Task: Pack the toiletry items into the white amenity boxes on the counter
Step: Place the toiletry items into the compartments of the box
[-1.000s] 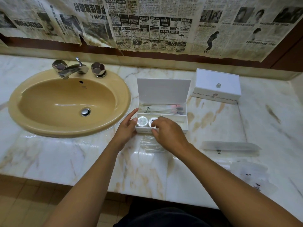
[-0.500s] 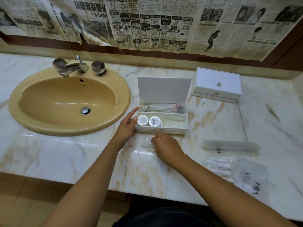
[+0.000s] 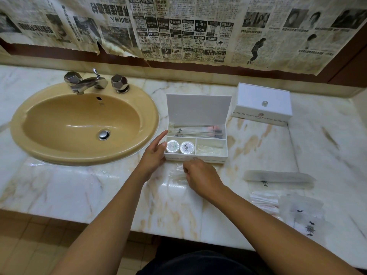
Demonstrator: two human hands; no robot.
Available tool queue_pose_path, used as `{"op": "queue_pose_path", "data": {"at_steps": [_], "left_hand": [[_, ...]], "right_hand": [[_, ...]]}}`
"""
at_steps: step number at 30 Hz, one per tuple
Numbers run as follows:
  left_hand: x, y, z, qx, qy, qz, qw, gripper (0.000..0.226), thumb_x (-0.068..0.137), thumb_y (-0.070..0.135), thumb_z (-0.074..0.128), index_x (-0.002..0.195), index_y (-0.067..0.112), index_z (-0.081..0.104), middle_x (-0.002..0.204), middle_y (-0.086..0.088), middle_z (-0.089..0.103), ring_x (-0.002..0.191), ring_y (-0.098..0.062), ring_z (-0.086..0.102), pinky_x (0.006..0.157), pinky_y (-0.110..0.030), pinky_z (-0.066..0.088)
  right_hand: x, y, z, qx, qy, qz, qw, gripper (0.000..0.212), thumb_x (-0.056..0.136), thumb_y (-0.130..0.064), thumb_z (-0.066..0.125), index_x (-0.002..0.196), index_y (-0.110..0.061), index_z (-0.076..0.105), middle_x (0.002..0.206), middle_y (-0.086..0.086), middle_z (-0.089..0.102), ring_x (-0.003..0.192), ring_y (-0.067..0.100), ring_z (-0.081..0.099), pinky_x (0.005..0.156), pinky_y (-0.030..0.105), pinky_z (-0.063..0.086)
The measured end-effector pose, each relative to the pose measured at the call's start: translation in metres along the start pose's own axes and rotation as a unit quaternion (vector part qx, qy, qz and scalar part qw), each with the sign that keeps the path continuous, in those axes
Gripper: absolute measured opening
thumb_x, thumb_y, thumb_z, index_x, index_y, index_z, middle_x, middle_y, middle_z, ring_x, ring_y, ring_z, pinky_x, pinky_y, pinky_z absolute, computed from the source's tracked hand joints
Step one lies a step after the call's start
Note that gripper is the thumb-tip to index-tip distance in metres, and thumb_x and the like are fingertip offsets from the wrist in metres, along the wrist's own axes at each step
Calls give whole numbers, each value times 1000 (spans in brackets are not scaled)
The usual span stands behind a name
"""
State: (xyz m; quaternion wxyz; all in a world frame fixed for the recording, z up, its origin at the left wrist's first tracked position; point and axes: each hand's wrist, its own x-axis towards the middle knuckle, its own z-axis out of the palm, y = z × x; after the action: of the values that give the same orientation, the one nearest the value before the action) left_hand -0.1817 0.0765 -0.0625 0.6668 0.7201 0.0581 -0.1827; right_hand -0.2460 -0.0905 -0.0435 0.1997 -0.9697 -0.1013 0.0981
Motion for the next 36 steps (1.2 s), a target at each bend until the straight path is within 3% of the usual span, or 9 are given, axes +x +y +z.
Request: {"op": "queue_pose_path", "data": {"at_steps": [8, 14, 17, 19, 25, 28, 32, 34, 36], "left_hand": [[1, -1, -1, -6, -4, 1, 1000, 39, 104, 28, 45, 119, 63, 53, 87, 18, 42, 96, -12, 41, 75, -20, 42], [0, 0, 0, -1, -6, 5, 1000, 38, 104, 28, 45, 122, 60, 53, 96, -5, 39, 91, -19, 38, 76, -25, 42], [0, 0, -1, -3, -5, 0, 1000, 38, 104, 29, 46, 121, 62, 54, 97, -3, 41, 93, -18, 39, 77, -23, 43], [0, 0, -1, -1, -3, -3, 1000, 39, 103, 30, 46, 117, 65, 54, 92, 9, 45, 96, -15, 40, 78, -22, 44], [1, 0, -2, 5, -4, -5, 1000, 40, 104, 31, 45, 115, 68, 54, 87, 19, 42, 91, -10, 42, 79, -22, 44], [1, 0, -2, 8, -6, 0, 1000, 39, 104, 30, 45, 118, 65, 53, 86, 20, 41, 85, -5, 42, 77, -22, 43], [1, -1, -2, 11, -7, 1, 1000, 39, 104, 31, 45, 119, 65, 53, 85, 20, 41, 82, -2, 42, 77, -21, 43], [0, -1, -2, 9, -9, 1, 1000, 38, 104, 31, 45, 120, 65, 52, 85, 20, 41, 82, -1, 43, 76, -20, 43], [0, -1, -2, 9, -10, 2, 1000, 37, 104, 31, 45, 120, 63, 52, 85, 20, 42, 81, 0, 44, 76, -18, 45]], "right_hand": [[4, -1, -4, 34, 5, -5, 999, 5, 86, -15, 60, 85, -12, 63, 91, 2, 64, 90, 24, 57, 68, 34, 49], [12, -5, -19, 51, 87, -24, 995, 16, 95, -22, 52, 91, -12, 64, 92, 2, 61, 90, 22, 54, 70, 37, 47], [20, 4, -35, 68, 139, -8, 988, 14, 92, -16, 54, 91, -9, 66, 91, 6, 61, 90, 25, 55, 73, 39, 47], [26, 16, -47, 63, 154, 12, 986, 13, 91, -13, 55, 91, -7, 67, 91, 9, 63, 91, 28, 56, 78, 40, 47], [30, 45, -65, -3, 112, 94, 989, 24, 89, -1, 48, 90, -6, 71, 95, 9, 64, 93, 30, 56, 74, 33, 43], [29, 45, -63, -28, 48, 131, 990, 30, 86, 3, 48, 100, -5, 72, 106, 12, 64, 100, 31, 54, 85, 35, 46], [28, 44, -53, -40, -7, 147, 988, 30, 84, 0, 46, 97, -8, 71, 104, 10, 67, 100, 28, 54, 90, 34, 41], [28, 42, -54, -41, -2, 147, 988, 26, 83, -1, 45, 84, -9, 70, 91, 8, 66, 92, 29, 54, 89, 35, 40], [27, 40, -57, -35, 10, 144, 989, 26, 81, 0, 45, 59, -10, 54, 64, 4, 51, 75, 29, 46, 80, 34, 41]]}}
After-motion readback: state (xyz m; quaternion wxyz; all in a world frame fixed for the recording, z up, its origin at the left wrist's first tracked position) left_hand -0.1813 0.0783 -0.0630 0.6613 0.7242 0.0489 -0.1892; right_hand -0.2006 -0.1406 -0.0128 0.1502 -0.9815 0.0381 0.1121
